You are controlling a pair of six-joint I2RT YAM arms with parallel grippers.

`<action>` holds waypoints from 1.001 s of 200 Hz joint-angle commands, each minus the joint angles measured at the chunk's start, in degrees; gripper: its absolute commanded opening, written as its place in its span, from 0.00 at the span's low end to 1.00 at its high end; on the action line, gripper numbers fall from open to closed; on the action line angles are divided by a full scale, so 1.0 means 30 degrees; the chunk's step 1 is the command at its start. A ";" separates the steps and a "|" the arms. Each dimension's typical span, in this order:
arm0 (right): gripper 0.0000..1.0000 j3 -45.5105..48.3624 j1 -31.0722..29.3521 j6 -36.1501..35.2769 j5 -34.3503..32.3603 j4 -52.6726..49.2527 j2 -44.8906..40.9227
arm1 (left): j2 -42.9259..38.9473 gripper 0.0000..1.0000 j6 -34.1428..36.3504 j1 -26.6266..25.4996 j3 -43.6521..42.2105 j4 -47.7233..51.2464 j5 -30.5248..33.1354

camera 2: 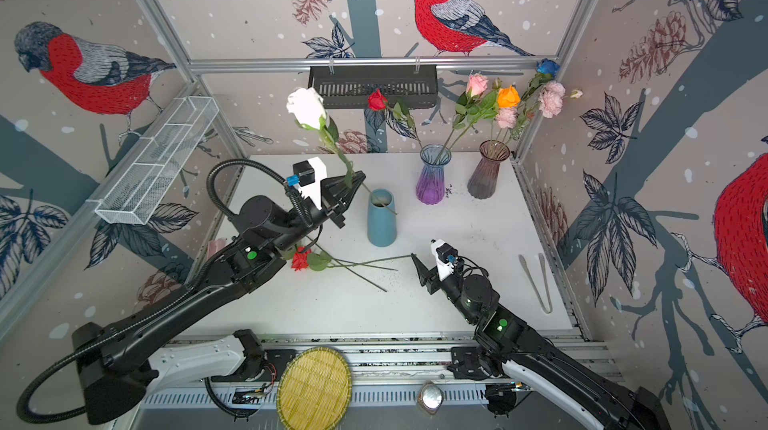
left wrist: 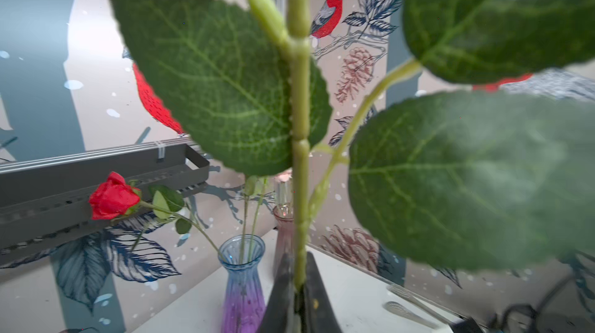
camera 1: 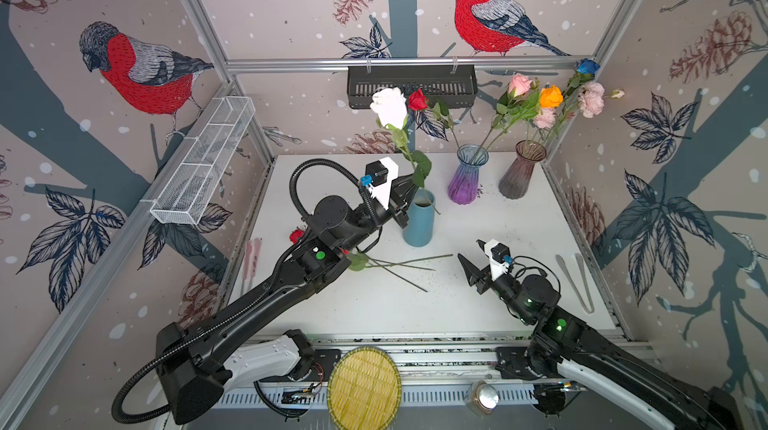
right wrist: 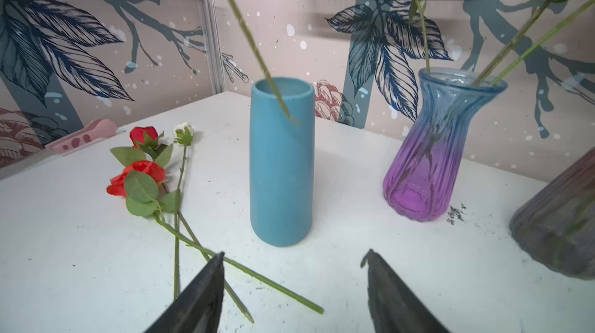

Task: Arrange the flowers into the vase
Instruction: 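Carry the white rose with the left gripper and lower it into the teal vase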

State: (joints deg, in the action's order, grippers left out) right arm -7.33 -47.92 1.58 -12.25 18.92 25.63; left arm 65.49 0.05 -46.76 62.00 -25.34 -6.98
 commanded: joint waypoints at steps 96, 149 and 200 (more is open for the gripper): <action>0.69 0.1042 0.0116 0.0644 -0.1483 0.2029 -0.0317 | 0.2998 0.00 0.3476 0.0002 0.4415 0.3936 0.3623; 0.70 0.1208 0.0190 0.0702 -0.1452 0.2222 -0.0250 | 0.4936 0.00 0.1387 0.0812 0.5295 0.5547 0.1896; 0.69 0.1390 0.0301 0.0672 -0.1483 0.2396 -0.0074 | 1.0189 0.98 -0.1310 0.2492 1.1514 1.3068 0.1332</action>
State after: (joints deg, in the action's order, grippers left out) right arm -3.27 -47.20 3.20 -16.12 23.68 25.30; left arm 94.02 0.21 -39.72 93.43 2.68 -1.67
